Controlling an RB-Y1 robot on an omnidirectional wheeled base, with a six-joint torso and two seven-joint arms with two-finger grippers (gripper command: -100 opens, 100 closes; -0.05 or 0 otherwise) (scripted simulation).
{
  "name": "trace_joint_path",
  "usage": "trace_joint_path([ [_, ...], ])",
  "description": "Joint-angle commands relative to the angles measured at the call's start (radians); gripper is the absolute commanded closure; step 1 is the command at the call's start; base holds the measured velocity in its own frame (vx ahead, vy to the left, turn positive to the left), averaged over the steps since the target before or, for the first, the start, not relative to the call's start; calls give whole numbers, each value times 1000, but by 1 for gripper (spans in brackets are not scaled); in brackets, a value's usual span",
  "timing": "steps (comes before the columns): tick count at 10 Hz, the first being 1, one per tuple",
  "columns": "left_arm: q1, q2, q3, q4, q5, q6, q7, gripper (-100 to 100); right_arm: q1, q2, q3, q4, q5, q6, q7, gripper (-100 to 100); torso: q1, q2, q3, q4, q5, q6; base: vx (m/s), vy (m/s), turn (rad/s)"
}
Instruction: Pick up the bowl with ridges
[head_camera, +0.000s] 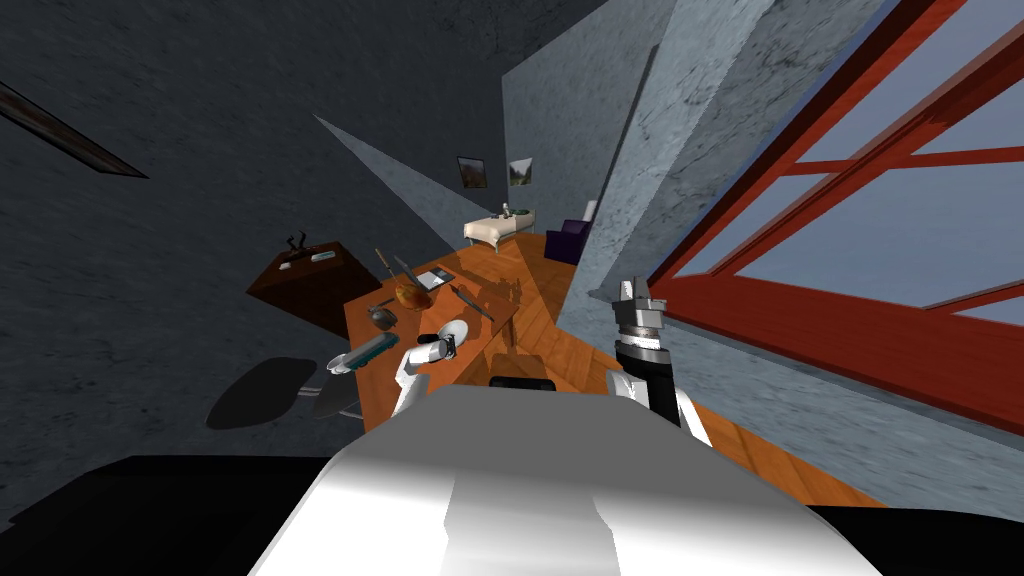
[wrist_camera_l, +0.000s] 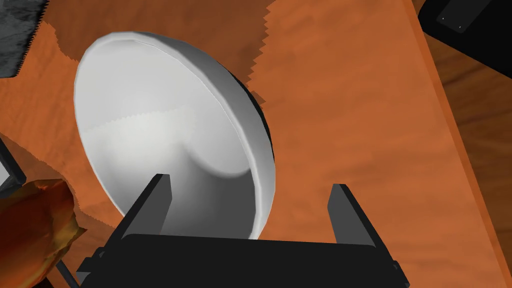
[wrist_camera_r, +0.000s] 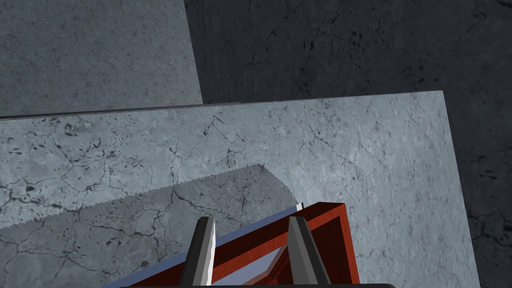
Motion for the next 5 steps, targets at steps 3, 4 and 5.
trace_joint_path([
  [3,-14,-5,-10,64,-10,-56,0,-100,0,0,0,0,0,0,0,0,0,-1,0,0,0,0,21,14,2],
  [4,-18,-7,-13,83,-12,-71,0,-100,0,0,0,0,0,0,0,0,0,-1,0,0,0,0,21,15,2],
  [5,-15,-7,-11,70,-12,-60,1,-100,0,0,0,0,0,0,0,0,0,-1,0,0,0,0,9,7,-1],
])
